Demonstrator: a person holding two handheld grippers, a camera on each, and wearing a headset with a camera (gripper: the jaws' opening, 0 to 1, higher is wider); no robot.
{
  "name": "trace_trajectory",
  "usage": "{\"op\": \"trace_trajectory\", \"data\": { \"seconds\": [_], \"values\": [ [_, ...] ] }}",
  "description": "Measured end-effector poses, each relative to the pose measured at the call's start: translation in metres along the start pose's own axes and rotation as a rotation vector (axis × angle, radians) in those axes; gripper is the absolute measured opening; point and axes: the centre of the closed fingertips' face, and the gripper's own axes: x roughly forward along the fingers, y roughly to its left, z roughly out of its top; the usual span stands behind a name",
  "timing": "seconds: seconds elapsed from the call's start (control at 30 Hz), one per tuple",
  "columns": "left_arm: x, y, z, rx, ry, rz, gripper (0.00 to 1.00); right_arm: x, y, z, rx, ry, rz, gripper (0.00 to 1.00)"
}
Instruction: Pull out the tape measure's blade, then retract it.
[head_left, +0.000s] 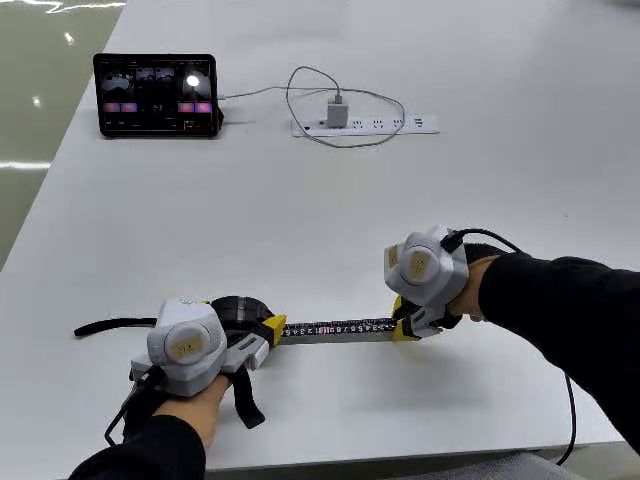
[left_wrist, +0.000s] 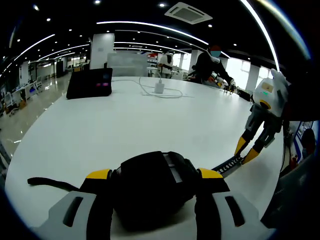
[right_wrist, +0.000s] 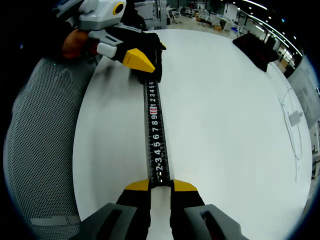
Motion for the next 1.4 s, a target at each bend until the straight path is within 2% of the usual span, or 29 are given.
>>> {"op": "trace_trajectory", "data": {
  "seconds": [1.4],
  "values": [
    [0.001, 0.001, 0.0, 0.002, -0.001, -0.001, 0.62, 0.009, 0.002, 0.023, 0.002, 0.003, 0.016, 0.1]
  ]
}}
